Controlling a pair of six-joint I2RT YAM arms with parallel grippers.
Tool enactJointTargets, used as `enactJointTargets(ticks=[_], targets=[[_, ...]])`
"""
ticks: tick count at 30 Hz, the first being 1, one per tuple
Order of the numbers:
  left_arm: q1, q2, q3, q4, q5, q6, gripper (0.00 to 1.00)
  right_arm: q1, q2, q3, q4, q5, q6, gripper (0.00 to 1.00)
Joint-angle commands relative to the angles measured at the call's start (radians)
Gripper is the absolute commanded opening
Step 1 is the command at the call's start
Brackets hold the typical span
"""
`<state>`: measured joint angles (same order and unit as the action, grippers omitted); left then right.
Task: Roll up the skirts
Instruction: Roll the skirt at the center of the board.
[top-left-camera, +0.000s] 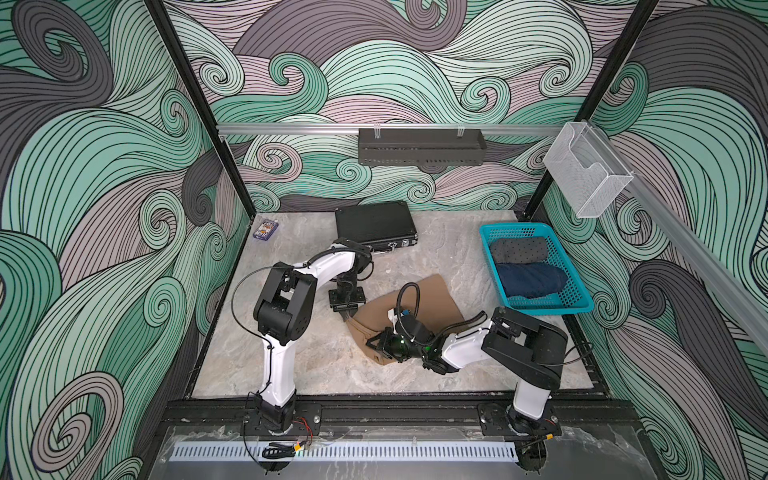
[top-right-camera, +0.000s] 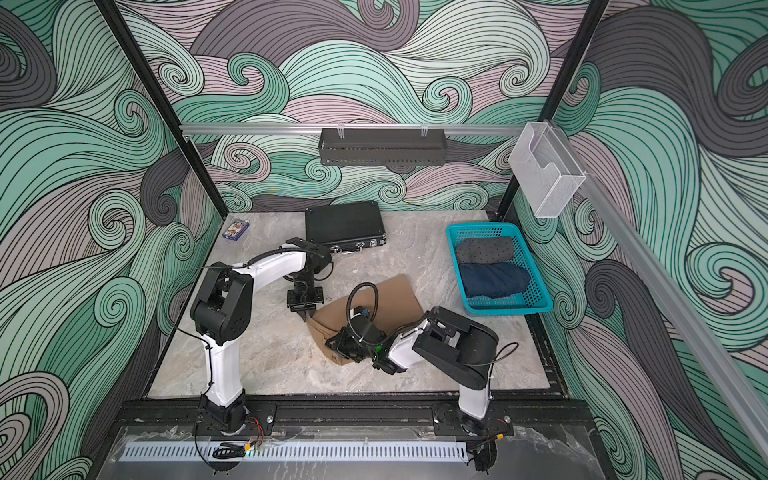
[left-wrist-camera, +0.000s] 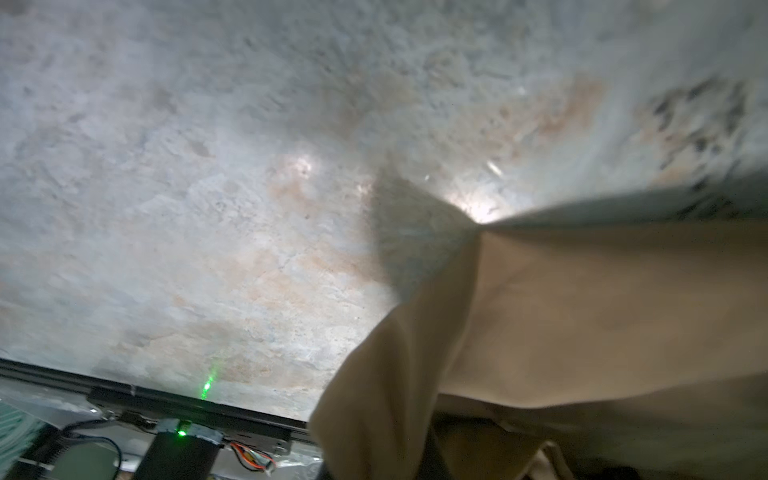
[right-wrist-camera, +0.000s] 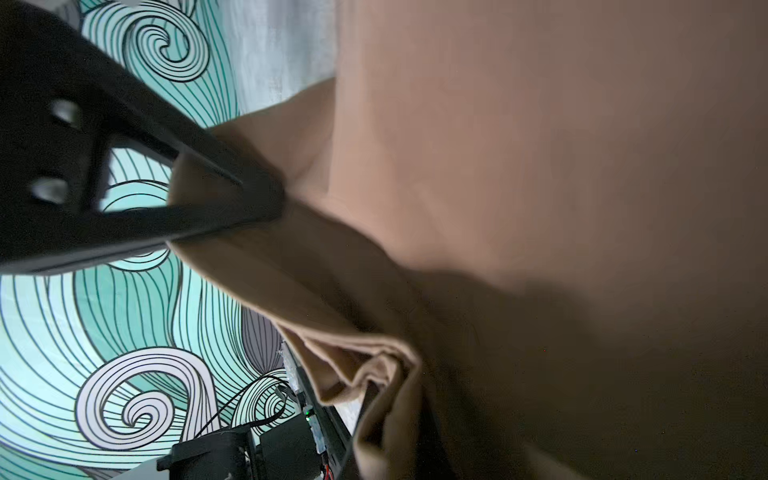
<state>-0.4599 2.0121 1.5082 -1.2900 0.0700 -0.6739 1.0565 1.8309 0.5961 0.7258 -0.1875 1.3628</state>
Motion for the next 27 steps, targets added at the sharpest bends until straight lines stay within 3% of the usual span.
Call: enactJointTargets(ticks=[1,4,8,15,21,27], targets=[[0.030,-0.057,0.063,-0.001,-0.082,-0.031,0.42,0.008,-0.001,-0.071,-0.153,-0.015,0.012,0.00],[0.051,-0.133,0.044,0.059,-0.014,-0.021,0.65,-0.001,-0.041,-0.108,-0.105,0.018,0.022,0.00],[0.084,-0.246,-0.073,0.204,0.102,0.018,0.73,-0.013,-0.098,-0.124,-0.096,0.029,-0.016,0.00],[0.127,-0.375,-0.412,0.568,0.334,0.000,0.79,-0.026,-0.155,-0.141,-0.014,-0.008,-0.178,0.00],[0.135,-0.484,-0.550,0.726,0.349,-0.103,0.87,-0.081,-0.145,-0.149,0.058,-0.167,-0.223,0.00],[0.161,-0.518,-0.731,0.872,0.419,-0.264,0.90,-0.090,-0.162,-0.195,0.108,-0.154,-0.196,0.00]])
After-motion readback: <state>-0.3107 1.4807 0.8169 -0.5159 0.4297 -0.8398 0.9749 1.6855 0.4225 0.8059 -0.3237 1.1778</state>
